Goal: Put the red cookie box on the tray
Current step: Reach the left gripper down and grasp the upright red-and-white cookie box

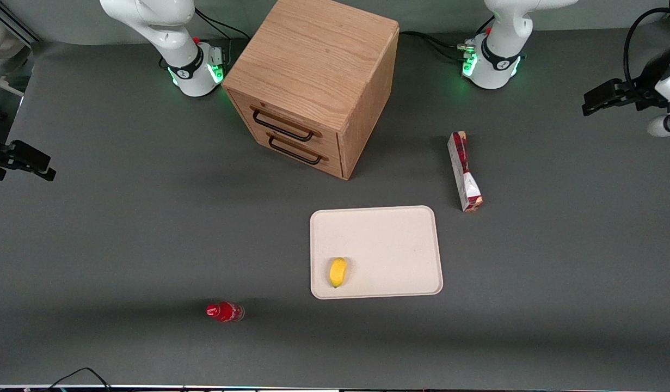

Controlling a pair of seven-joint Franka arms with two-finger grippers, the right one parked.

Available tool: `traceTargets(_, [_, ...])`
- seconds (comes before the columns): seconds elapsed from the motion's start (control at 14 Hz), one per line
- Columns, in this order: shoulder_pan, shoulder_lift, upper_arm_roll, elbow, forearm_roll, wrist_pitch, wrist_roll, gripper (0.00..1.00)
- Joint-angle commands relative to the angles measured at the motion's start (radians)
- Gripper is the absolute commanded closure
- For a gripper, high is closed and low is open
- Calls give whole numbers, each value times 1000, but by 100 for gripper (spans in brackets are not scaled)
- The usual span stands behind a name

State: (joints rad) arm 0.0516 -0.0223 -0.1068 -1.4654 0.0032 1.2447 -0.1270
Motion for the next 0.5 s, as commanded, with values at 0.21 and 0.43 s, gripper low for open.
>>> traceTargets(0.21, [-24,53,9,22,-67,-45,-8,0])
traceTargets(0.43, [-30,64,-20,-76,-152,37,-103,0])
